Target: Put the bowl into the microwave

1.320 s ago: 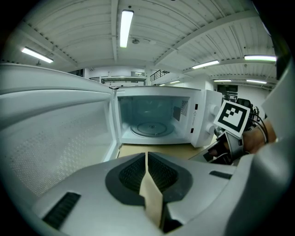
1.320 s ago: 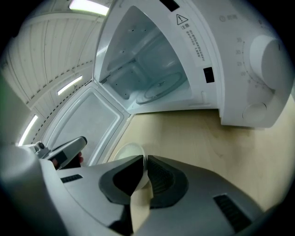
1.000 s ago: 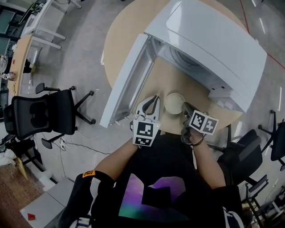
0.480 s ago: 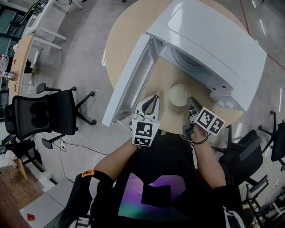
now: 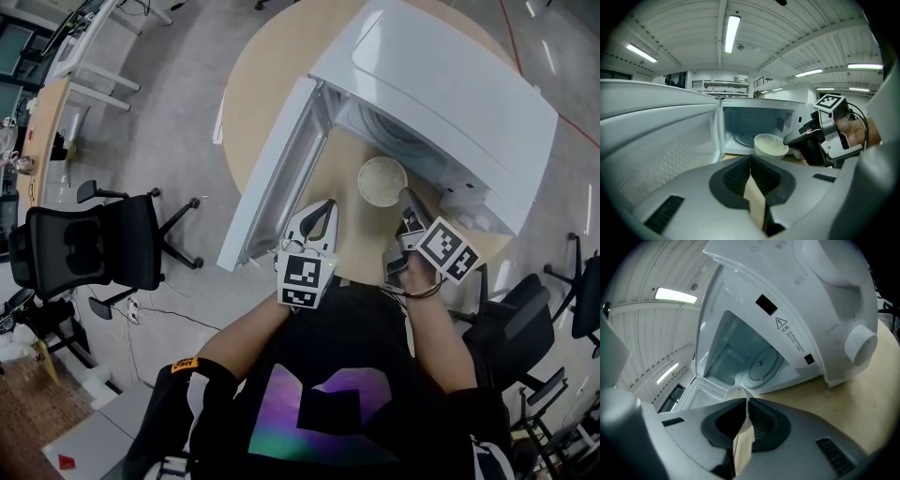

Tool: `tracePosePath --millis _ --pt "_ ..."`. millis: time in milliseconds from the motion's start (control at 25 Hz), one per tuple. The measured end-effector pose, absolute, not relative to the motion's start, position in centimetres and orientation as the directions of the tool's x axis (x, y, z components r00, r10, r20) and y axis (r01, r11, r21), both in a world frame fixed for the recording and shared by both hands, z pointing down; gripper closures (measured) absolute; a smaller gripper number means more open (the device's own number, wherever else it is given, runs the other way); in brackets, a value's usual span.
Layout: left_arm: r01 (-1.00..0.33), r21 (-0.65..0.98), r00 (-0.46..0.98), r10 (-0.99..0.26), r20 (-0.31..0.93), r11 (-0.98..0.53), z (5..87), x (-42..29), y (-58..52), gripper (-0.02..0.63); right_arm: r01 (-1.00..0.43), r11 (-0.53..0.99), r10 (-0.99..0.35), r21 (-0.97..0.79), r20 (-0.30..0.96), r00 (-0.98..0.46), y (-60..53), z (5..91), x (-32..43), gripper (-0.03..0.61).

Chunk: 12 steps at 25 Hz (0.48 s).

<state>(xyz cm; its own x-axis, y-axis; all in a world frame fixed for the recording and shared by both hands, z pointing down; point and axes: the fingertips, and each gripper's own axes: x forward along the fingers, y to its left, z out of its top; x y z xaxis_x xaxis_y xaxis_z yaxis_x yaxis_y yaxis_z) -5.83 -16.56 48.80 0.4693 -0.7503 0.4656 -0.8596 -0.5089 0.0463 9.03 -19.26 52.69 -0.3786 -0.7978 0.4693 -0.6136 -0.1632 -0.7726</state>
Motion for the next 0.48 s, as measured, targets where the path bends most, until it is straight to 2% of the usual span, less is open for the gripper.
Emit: tracePosePath --millis 480 --pt "-0.858 0.036 0.471 -0.755 0.457 -0.513 47.6 -4.9 -19.2 0.569 -0.554 -0.185 -0.882 -0.811 0.386 -0.270 -23.8 51.0 9.7 0.543"
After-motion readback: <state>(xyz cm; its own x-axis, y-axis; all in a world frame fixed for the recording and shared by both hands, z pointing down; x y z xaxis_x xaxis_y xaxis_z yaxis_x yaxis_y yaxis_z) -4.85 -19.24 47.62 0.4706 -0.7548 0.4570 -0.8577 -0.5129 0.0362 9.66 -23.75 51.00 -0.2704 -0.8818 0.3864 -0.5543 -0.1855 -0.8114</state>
